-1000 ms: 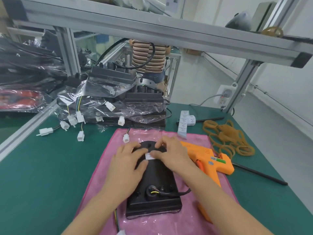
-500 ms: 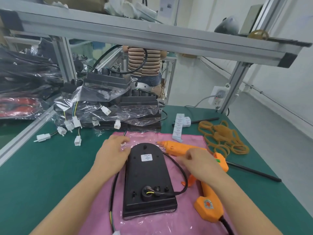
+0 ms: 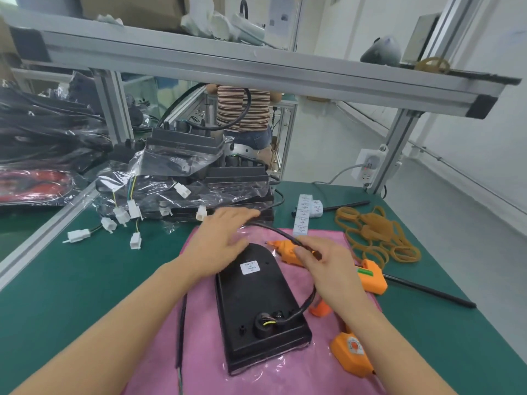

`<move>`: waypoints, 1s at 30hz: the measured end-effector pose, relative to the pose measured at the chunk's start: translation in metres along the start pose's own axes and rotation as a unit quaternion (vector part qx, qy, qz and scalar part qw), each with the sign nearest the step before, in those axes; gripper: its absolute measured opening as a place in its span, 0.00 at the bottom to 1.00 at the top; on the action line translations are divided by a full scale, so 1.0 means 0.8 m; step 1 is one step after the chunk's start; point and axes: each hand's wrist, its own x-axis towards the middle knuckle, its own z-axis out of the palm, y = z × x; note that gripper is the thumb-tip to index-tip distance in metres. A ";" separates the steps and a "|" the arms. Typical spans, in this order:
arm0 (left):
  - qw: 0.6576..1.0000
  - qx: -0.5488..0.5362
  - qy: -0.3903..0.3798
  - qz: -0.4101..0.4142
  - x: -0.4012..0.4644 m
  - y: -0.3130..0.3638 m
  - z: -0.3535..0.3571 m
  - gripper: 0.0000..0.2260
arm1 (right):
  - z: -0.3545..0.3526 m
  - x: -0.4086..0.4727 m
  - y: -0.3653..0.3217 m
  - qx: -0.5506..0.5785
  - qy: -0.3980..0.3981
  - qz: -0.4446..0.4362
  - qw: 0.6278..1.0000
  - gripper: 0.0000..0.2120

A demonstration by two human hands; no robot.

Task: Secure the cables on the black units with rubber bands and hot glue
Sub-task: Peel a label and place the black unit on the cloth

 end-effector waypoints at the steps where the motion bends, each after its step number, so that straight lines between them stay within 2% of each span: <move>1: 1.000 -0.012 -0.028 -0.002 0.005 0.004 0.000 0.17 | 0.004 0.002 -0.001 0.016 -0.021 0.007 1.000 0.09; 4: 0.991 -0.079 -0.059 -0.091 0.013 0.004 -0.006 0.07 | 0.010 0.008 0.003 0.023 -0.096 0.049 0.994 0.10; 6: 0.977 -0.133 -0.059 -0.156 0.010 -0.006 -0.011 0.06 | 0.011 0.008 0.009 0.026 -0.135 0.067 0.988 0.10; 8: 0.948 -0.228 -0.073 -0.209 0.000 -0.014 -0.016 0.06 | 0.016 -0.001 0.013 0.049 -0.164 0.094 0.981 0.08; 10: 0.923 -0.263 -0.070 -0.272 -0.013 -0.024 -0.018 0.05 | 0.023 -0.013 0.017 0.069 -0.156 0.113 0.979 0.10; 11: 0.923 -0.243 -0.060 -0.293 -0.022 -0.031 -0.018 0.05 | 0.025 -0.019 0.019 0.066 -0.145 0.113 0.981 0.11; 14: 0.938 -0.172 -0.036 -0.300 -0.048 -0.036 -0.004 0.09 | 0.030 -0.033 0.021 0.046 -0.142 0.094 0.984 0.16; 16: 0.945 -0.148 0.011 -0.291 -0.052 -0.030 0.010 0.12 | 0.033 -0.037 0.019 0.018 -0.136 0.101 0.985 0.15; 19: 0.938 -0.190 0.061 -0.283 -0.022 -0.013 0.022 0.10 | 0.034 -0.044 0.013 0.001 -0.106 0.108 0.988 0.16; 21: 0.933 -0.223 0.054 -0.278 0.001 0.001 0.030 0.09 | 0.031 -0.046 0.010 -0.028 -0.102 0.095 0.990 0.17; 24: 0.945 -0.161 0.090 -0.271 0.006 0.009 0.050 0.09 | 0.024 -0.033 0.010 -0.029 -0.088 0.091 0.992 0.15; 27: 0.908 -0.198 0.195 -0.314 -0.008 0.008 0.058 0.06 | 0.033 -0.017 0.000 0.009 -0.071 0.090 0.993 0.08; 30: 0.884 -0.206 0.246 -0.340 -0.007 0.009 0.057 0.08 | 0.049 -0.015 -0.011 -0.018 -0.049 0.055 0.997 0.12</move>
